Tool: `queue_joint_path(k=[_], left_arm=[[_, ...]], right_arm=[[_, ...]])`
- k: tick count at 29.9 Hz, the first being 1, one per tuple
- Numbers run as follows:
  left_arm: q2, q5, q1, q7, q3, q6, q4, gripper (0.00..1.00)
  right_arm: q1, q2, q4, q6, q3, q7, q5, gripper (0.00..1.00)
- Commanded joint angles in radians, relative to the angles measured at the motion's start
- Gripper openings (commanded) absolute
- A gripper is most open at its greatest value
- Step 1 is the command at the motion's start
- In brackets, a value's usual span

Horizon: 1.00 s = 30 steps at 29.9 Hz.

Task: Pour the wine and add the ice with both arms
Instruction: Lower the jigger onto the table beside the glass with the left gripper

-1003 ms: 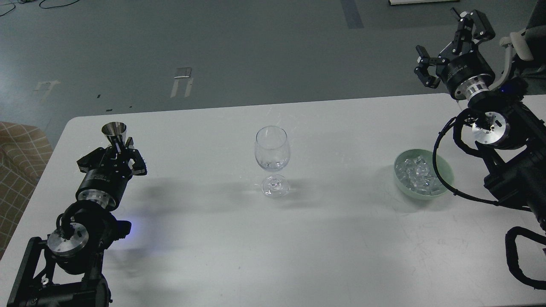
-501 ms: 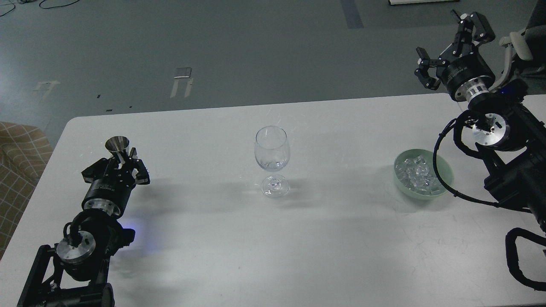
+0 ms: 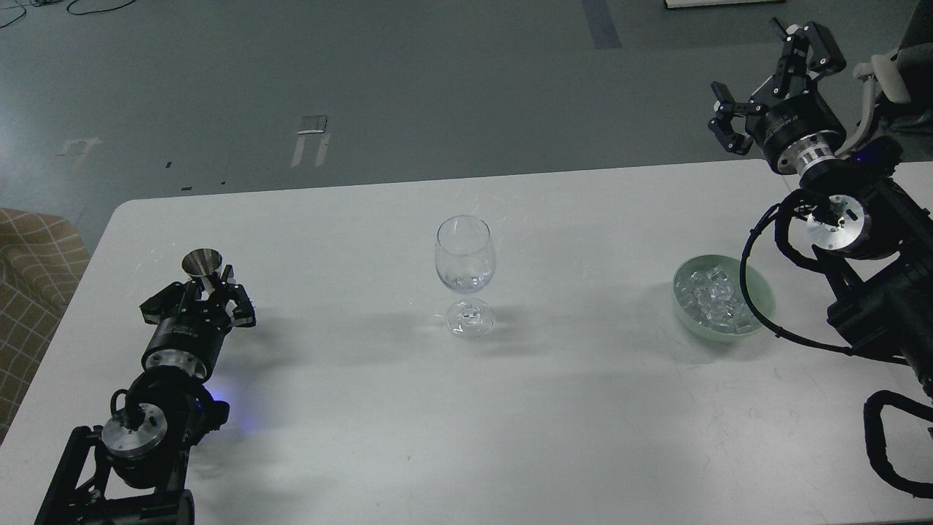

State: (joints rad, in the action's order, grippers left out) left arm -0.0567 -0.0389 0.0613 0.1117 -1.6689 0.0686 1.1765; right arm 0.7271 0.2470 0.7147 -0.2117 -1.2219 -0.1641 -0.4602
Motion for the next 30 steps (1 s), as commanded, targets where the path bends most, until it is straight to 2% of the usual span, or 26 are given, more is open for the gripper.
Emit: queue_joint_path(k=[1,12,21,30], left_arm=[[0.0,0.002,0.0,0.0,0.0,0.005,-0.011,0.3],[-0.005,0.004,0.002,0.0,0.003,0.007,-0.021,0.33],[-0.006,0.016,0.002,0.002,0.005,0.005,-0.023,0.4],[-0.006,0.016,0.002,0.0,0.005,0.005,-0.025,0.4]], right_arm=[[0.0,0.0,0.0,0.0,0.001,0.002,0.0,1.0],[0.0,0.0,0.0,0.0,-0.001,0.001,0.0,1.0],[0.0,0.0,0.0,0.0,-0.001,0.0,0.0,1.0],[0.0,0.0,0.0,0.0,-0.001,0.001,0.0,1.0]])
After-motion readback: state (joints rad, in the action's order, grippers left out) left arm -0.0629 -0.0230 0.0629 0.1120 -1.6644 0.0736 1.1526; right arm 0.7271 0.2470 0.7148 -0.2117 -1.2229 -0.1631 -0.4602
